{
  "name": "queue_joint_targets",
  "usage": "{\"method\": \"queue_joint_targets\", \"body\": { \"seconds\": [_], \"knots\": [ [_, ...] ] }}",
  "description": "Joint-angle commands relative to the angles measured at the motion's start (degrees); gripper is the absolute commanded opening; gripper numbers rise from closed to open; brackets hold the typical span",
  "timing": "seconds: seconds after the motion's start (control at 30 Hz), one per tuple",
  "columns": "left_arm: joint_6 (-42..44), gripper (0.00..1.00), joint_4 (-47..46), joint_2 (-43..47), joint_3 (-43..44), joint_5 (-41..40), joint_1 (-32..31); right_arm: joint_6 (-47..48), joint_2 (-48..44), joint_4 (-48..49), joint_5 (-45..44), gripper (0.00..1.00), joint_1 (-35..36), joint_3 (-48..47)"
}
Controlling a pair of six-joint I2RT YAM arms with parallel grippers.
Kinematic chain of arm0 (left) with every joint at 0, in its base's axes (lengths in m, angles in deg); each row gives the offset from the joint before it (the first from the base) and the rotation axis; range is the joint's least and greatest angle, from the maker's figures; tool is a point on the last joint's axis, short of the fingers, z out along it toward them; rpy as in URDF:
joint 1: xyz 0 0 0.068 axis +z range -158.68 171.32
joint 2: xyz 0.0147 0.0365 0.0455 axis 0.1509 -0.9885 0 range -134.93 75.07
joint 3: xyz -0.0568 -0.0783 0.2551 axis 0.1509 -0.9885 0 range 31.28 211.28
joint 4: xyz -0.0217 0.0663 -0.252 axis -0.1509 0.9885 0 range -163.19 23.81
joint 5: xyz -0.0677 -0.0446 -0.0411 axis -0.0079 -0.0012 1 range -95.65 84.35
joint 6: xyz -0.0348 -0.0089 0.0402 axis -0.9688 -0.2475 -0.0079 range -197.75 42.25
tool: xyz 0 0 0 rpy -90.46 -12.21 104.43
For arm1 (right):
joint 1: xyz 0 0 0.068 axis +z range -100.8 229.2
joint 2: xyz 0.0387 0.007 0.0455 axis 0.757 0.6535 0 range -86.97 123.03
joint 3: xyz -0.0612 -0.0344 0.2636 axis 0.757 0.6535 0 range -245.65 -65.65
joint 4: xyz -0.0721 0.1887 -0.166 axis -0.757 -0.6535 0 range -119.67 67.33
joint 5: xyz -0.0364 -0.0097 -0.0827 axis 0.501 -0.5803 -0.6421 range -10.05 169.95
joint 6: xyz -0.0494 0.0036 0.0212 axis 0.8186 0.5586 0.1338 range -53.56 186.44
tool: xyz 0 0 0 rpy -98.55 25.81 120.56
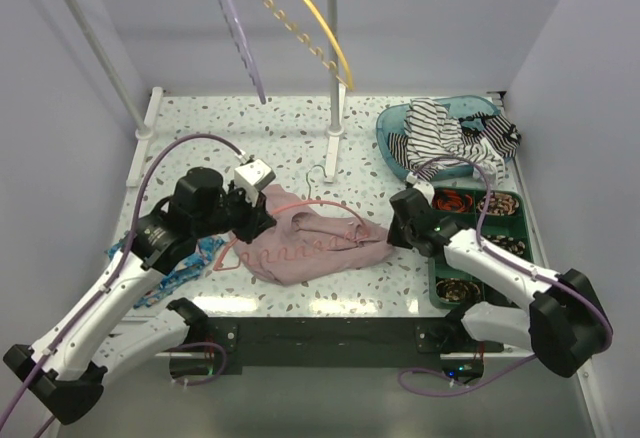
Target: Place the tank top on the hanger
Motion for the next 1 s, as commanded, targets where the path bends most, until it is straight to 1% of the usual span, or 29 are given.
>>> {"method": "queue_joint_targets", "body": {
  "seconds": [0.0, 0.13, 0.27, 0.47, 0.67, 0.8, 0.87, 0.97],
  "knots": [
    [1.26, 0.0, -3.78, 2.62, 3.05, 1.68, -0.46, 3.19, -1.74, -2.43, -4.59, 0.0, -0.14, -6.3],
    [1.08, 0.0, -3.25, 4.74, 3.32, -0.34, -0.37, 4.34, -1.92, -3.31, -5.12, 0.0, -0.05, -8.41],
    [1.0, 0.0, -4.04, 6.85, 3.32, -1.05, -0.37, 4.86, -3.06, -3.66, -4.07, 0.0, 0.04, -8.41],
    [2.05, 0.0, -5.0, 4.39, 2.35, 1.93, -0.37, 6.26, -7.45, -3.48, -2.84, 0.0, 0.13, -9.03],
    [3.63, 0.0, -7.38, 2.81, 3.49, -0.87, -0.46, 8.64, -8.77, -3.57, -0.73, 0.0, 0.91, -11.58],
    [4.51, 0.0, -9.75, 4.12, 4.28, 1.93, -0.46, 9.7, -8.43, -3.66, -1.43, 0.0, 1.53, -12.37],
    [7.23, 0.0, -9.76, 4.91, 4.81, 3.86, -0.37, 10.48, -7.99, -4.27, -2.04, 0.0, 1.53, -13.51],
    [8.64, 0.0, -8.1, 5.62, 5.51, 6.14, -0.37, 11.63, -7.37, -4.63, -3.62, 0.0, 1.53, -15.61]
  ]
}}
